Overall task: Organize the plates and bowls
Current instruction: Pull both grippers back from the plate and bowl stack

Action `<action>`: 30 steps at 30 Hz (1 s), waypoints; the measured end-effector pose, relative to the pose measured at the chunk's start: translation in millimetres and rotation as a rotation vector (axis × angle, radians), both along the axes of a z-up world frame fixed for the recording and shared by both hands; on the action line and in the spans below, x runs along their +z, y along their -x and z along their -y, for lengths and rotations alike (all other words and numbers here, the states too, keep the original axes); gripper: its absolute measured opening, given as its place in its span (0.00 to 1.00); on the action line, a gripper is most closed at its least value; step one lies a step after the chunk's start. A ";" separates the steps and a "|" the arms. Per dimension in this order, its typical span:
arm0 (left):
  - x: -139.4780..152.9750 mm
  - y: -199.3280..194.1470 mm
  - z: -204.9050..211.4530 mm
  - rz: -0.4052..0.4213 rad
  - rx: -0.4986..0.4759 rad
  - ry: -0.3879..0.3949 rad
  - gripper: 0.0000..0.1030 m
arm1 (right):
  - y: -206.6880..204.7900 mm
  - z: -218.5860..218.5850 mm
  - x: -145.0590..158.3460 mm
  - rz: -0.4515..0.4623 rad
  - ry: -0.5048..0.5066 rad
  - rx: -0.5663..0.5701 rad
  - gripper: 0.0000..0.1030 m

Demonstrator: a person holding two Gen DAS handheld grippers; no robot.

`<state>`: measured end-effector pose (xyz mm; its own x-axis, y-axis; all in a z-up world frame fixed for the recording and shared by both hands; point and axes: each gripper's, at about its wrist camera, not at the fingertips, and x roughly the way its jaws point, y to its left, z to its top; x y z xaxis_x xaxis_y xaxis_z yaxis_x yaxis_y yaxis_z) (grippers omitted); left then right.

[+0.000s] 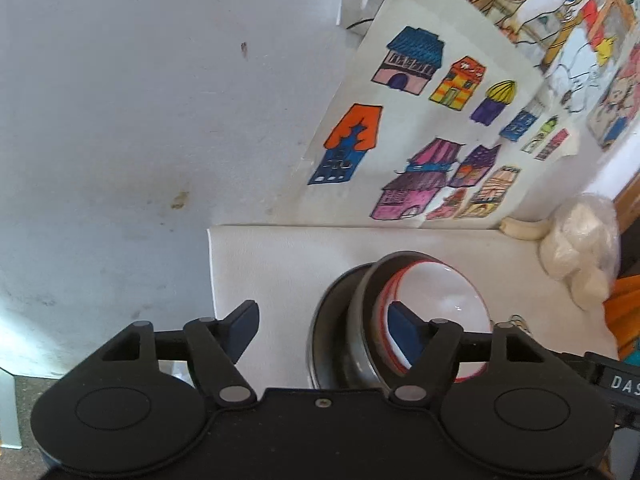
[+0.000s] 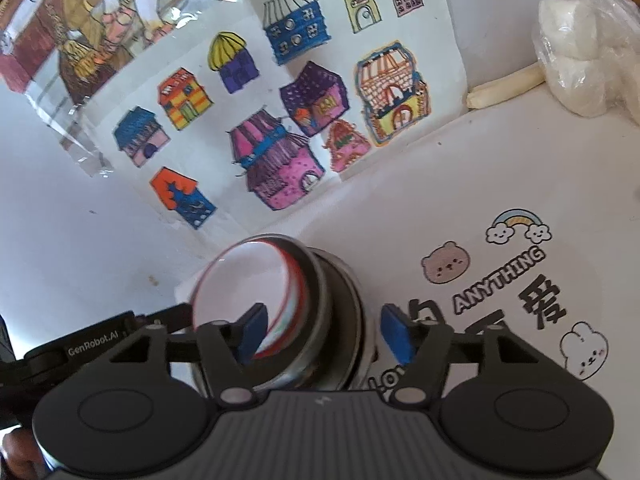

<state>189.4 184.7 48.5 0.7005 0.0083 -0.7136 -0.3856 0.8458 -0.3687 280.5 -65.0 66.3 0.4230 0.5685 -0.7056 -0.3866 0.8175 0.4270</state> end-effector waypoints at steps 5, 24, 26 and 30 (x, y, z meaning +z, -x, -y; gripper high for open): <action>3.3 6.1 3.6 0.014 -0.015 -0.009 0.84 | 9.4 1.0 6.0 0.044 -0.011 0.006 0.74; 20.3 43.0 41.7 0.170 -0.074 -0.190 0.99 | 68.9 51.8 17.9 0.341 -0.076 -0.089 0.99; 22.3 50.3 46.5 0.193 -0.074 -0.215 0.99 | 77.8 58.8 18.7 0.375 -0.080 -0.103 1.00; 24.5 60.2 56.2 0.211 -0.076 -0.254 0.99 | 98.3 73.9 20.2 0.436 -0.077 -0.136 1.00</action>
<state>129.2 128.5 73.0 0.8381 0.1097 -0.5343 -0.2557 0.9443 -0.2072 182.2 -138.9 86.5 0.7454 0.5310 -0.4030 -0.4349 0.8456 0.3097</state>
